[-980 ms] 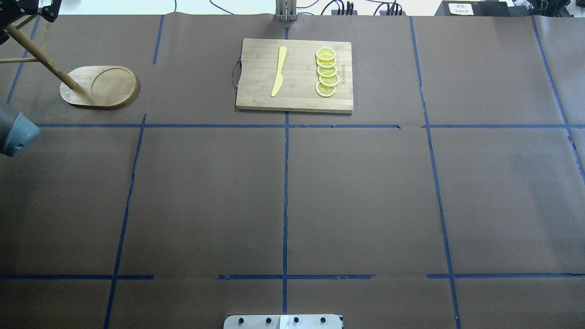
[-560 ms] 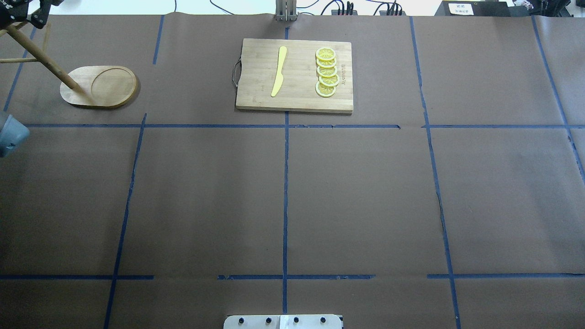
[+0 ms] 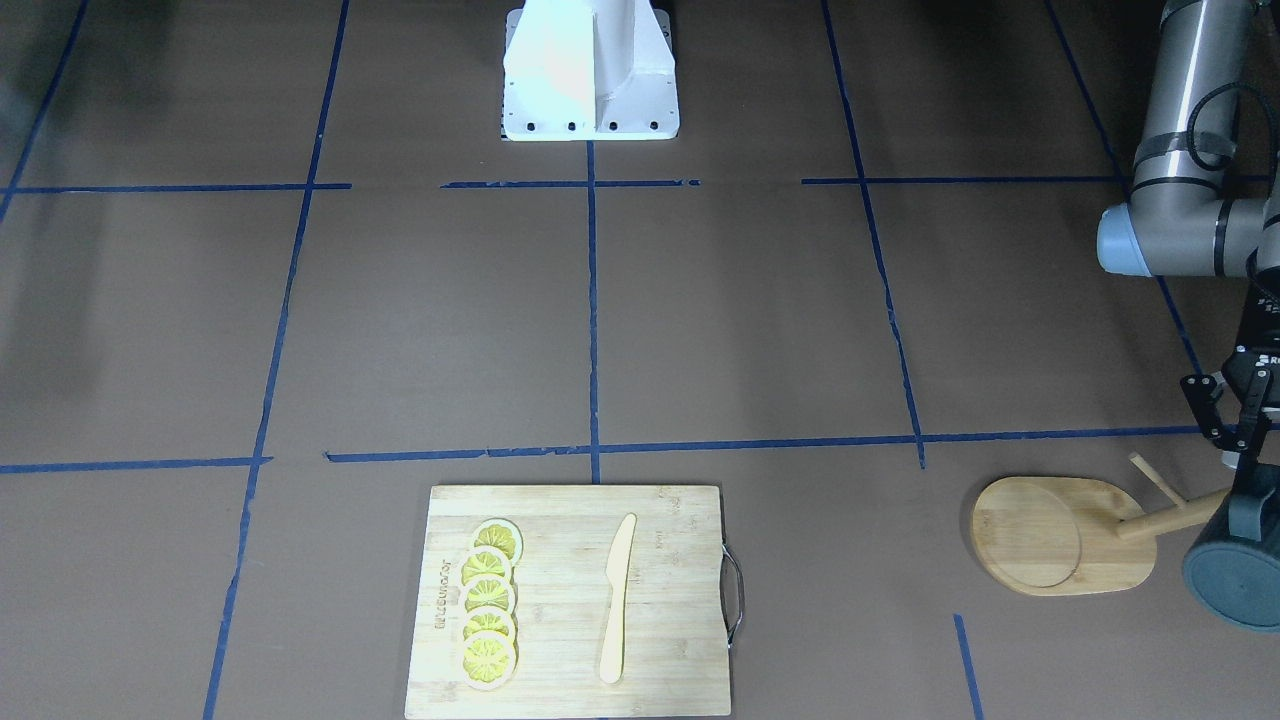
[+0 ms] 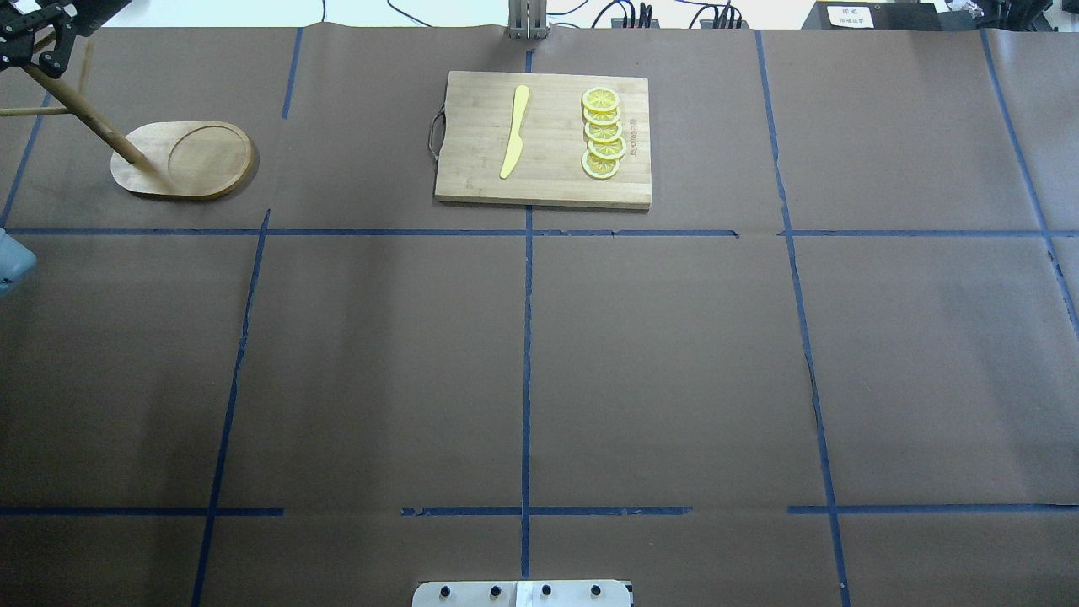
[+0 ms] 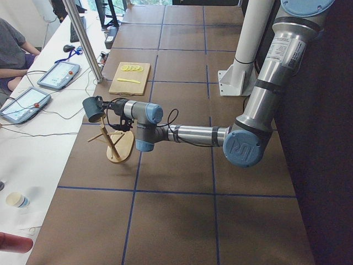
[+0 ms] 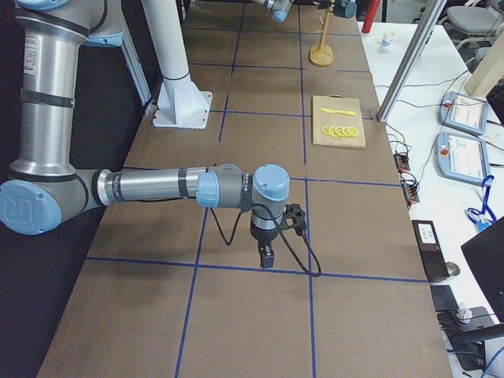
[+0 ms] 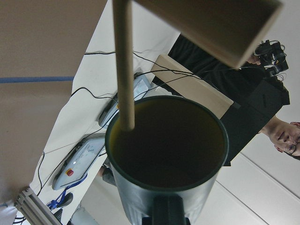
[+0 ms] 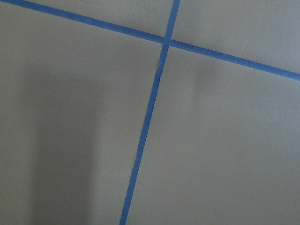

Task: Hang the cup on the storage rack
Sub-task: 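Hook the teal mug's handle onto a peg of the wooden rack with the left gripper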

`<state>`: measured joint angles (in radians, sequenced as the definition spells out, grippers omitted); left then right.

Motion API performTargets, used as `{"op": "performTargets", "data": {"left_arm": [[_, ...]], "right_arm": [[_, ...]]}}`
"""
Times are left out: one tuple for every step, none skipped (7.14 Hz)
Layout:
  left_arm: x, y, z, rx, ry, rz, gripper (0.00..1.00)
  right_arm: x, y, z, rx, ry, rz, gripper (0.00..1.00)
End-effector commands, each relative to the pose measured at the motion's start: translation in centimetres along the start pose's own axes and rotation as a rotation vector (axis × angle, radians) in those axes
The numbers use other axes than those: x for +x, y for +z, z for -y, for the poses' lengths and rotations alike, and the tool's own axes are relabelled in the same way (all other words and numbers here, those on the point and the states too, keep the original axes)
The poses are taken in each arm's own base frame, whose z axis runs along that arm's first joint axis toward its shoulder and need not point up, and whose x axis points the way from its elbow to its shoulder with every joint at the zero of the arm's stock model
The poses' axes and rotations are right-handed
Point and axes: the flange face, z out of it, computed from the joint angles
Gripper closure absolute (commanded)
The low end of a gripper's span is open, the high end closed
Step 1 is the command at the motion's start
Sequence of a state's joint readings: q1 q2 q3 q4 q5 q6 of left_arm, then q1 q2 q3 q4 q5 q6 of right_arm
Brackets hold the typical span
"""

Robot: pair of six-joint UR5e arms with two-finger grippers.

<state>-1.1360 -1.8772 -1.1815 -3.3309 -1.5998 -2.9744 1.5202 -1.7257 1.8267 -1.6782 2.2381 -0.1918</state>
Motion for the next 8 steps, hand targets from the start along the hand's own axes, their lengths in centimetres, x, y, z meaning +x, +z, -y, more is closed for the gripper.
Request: {"op": "performTargets", "data": {"left_arm": [[-0.6, -0.8, 2.3, -0.018, 0.000, 0.000, 0.99], [-0.5, -0.8, 2.2, -0.027, -0.001, -0.003, 0.99], [-0.5, -1.0, 2.2, -0.037, -0.001, -0.007, 0.99], [-0.8, -1.2, 2.7, -0.033, -0.001, -0.005, 0.98], [-1.0, -1.3, 2.7, -0.042, -0.002, -0.003, 0.98], [-1.0, -1.5, 2.6, -0.055, -0.003, -0.005, 0.98], [-1.2, -2.1, 3.1, -0.058, -0.003, -0.004, 0.98], [-1.4, -2.3, 3.3, -0.058, -0.008, -0.001, 0.98]], "right_arm": [[0.0, -0.1, 0.1, 0.001, -0.001, 0.000, 0.00], [0.0, -0.1, 0.1, 0.001, -0.001, 0.000, 0.00], [-0.1, -0.1, 0.1, 0.003, -0.002, 0.000, 0.00], [0.0, -0.1, 0.1, 0.001, -0.001, 0.000, 0.00], [0.0, -0.1, 0.1, 0.001, -0.001, 0.000, 0.00], [0.0, -0.1, 0.1, 0.001, -0.001, 0.000, 0.00], [0.0, 0.0, 0.0, 0.000, 0.000, 0.000, 0.00], [0.0, 0.0, 0.1, 0.000, 0.000, 0.000, 0.00]]}}
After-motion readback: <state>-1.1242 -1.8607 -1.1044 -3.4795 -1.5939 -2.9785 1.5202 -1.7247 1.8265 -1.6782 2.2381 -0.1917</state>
